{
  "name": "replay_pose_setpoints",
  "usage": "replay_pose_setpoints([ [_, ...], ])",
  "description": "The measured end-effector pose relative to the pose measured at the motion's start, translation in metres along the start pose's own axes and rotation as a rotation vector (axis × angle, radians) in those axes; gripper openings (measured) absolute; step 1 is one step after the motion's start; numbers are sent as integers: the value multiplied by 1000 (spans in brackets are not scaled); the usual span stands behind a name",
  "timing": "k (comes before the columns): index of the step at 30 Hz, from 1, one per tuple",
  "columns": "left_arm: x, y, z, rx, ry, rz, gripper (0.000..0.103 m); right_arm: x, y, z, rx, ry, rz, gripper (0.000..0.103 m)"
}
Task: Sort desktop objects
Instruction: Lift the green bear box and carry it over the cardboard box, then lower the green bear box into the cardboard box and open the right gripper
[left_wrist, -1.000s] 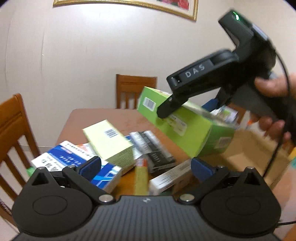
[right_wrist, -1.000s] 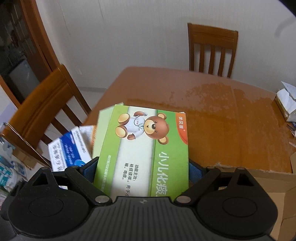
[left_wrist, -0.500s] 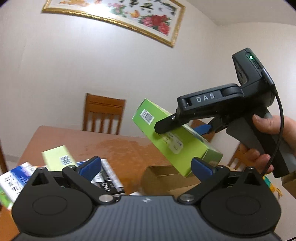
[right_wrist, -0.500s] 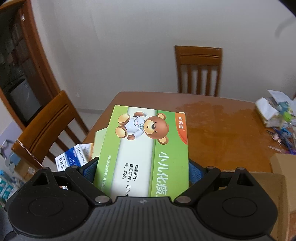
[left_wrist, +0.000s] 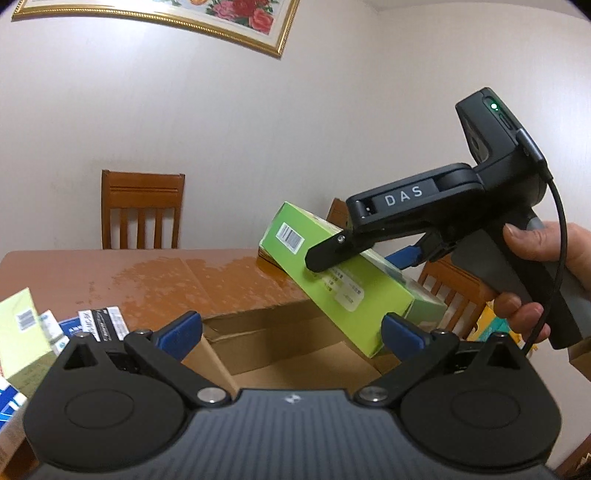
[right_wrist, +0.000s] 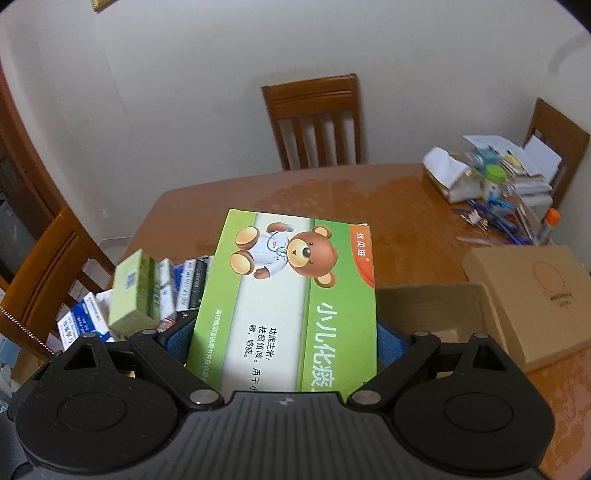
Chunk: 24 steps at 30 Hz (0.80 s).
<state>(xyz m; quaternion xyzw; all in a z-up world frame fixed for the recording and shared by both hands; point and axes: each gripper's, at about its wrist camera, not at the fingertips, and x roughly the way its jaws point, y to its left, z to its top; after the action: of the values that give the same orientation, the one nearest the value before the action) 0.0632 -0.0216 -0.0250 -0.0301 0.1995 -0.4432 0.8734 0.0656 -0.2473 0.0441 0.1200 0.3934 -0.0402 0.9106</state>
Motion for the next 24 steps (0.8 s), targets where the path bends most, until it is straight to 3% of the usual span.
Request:
replay_pose_setpoints([
  [6, 23, -9, -1, -2, 44, 15, 103, 12, -29, -10, 28, 44, -13, 96],
  [13, 55, -34, 7, 13, 117, 62, 103, 48, -74, -20, 59, 153, -22, 96],
  [18, 79, -44, 10, 1, 167, 57, 103, 74, -103, -24, 64, 226, -42, 96],
  [24, 101, -46, 7, -6, 208, 60, 103, 100, -116, -26, 48, 281, -52, 96],
])
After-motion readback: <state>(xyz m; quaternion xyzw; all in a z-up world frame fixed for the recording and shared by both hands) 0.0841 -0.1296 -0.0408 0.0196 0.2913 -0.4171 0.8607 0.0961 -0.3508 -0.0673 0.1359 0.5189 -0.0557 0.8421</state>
